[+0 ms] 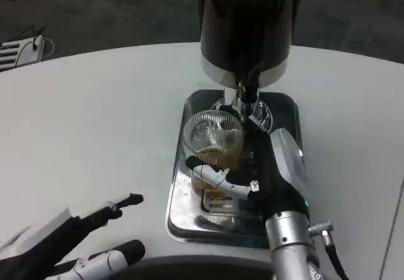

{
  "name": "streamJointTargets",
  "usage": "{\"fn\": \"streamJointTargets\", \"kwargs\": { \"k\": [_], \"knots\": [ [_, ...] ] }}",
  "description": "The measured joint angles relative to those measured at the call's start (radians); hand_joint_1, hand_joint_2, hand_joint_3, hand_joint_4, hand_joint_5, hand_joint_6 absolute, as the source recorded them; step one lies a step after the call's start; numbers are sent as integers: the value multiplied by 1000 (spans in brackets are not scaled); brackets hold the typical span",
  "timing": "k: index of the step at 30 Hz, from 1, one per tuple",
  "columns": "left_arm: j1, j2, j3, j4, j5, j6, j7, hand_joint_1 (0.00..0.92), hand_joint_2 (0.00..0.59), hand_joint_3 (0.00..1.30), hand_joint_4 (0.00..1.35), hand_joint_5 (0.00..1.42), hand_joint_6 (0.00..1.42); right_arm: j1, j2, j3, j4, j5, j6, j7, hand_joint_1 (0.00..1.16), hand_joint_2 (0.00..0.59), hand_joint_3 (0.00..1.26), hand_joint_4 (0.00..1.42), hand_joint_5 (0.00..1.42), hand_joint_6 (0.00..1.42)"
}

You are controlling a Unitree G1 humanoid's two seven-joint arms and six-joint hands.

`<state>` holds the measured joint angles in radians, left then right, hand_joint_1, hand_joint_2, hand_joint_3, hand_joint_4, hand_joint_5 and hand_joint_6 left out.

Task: Grasp the cup under the faucet to collect the drink, then remove the cup.

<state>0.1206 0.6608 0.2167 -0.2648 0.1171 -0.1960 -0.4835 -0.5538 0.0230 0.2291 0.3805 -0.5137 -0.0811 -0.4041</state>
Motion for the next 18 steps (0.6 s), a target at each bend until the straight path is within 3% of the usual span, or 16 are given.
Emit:
{"fn": "streamJointTargets", "kwargs": {
  "k": [12,17,18],
  "knots": [
    [1,0,2,1,-1,0,0,0,136,128,63,100,104,0,10,24,8,-43,19,-71,867,291,485,565,673,643],
    [1,0,2,2,-2,0,0,0,136,128,63,110,118,0,14,27,13,-51,28,-104,905,300,594,729,888,929],
    [1,0,2,3,-5,0,0,0,136,128,63,110,118,0,14,28,14,-51,29,-112,908,296,644,812,1009,1074]
  ]
}}
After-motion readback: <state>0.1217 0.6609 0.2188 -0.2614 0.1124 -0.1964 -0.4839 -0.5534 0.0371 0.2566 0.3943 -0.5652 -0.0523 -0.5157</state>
